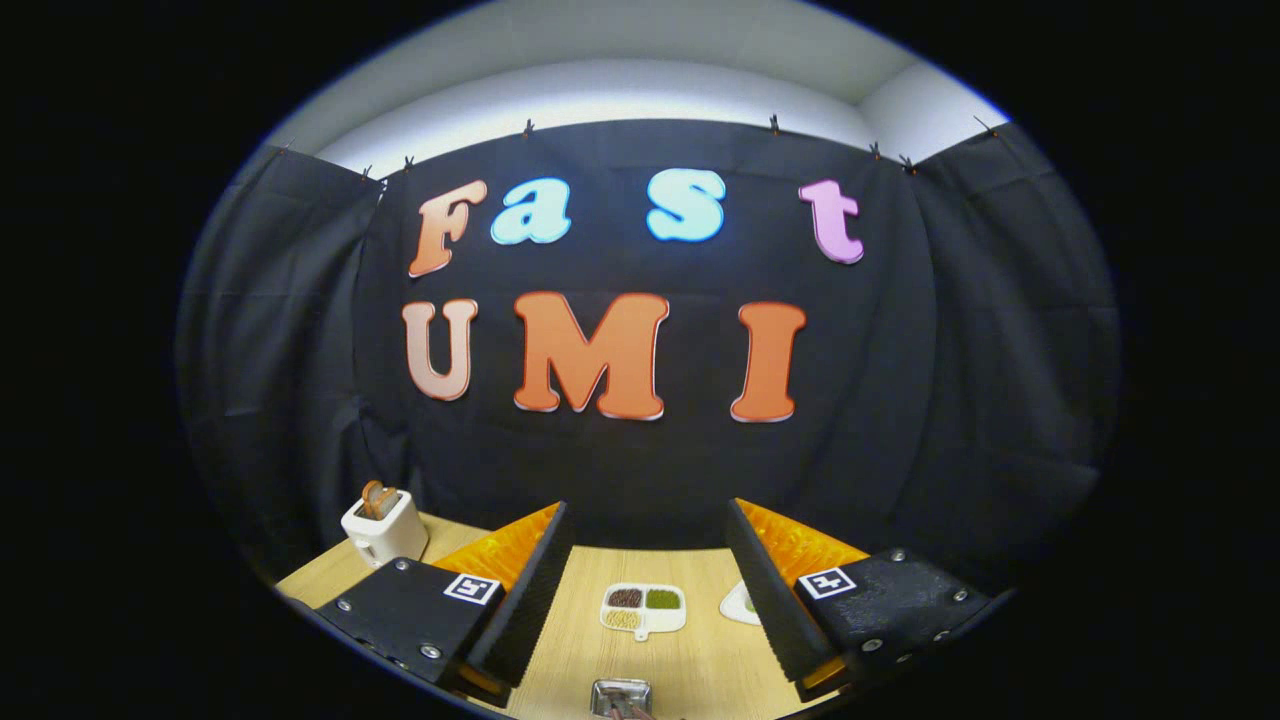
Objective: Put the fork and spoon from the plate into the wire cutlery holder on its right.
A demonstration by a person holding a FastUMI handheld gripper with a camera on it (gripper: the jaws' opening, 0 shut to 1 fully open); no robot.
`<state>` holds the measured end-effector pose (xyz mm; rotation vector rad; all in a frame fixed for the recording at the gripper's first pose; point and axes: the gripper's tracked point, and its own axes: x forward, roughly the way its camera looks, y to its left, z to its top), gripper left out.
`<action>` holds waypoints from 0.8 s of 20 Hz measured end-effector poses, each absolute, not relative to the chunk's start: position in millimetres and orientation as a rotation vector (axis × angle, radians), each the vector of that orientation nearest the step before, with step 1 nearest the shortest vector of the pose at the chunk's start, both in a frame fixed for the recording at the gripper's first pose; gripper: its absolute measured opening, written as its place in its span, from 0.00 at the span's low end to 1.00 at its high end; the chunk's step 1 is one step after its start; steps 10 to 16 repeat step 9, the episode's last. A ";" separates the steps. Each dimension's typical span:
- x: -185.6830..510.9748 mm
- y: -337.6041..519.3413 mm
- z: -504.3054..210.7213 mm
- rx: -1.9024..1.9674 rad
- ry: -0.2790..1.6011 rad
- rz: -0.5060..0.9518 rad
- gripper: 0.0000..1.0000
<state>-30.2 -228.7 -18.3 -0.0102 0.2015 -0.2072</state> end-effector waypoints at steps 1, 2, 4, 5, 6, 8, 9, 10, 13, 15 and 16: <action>-30.6 -230.7 -4.7 -0.027 0.149 -0.222 0.93; -30.7 -231.3 3.4 -0.042 0.116 -0.227 0.93; -34.3 -230.4 13.5 -0.062 0.076 -0.230 0.92; -36.3 -230.2 18.3 -0.062 0.057 -0.234 0.93; -37.7 -230.9 21.0 -0.055 0.044 -0.230 0.93; -42.2 -233.9 20.7 -0.040 0.033 -0.230 0.93; -45.1 -238.1 21.2 -0.037 0.025 -0.236 0.93; -45.1 -238.1 21.2 -0.037 0.025 -0.236 0.93; -45.1 -238.1 21.2 -0.037 0.025 -0.236 0.93; -45.1 -238.1 21.2 -0.037 0.025 -0.236 0.93; -45.1 -238.1 21.2 -0.037 0.025 -0.236 0.93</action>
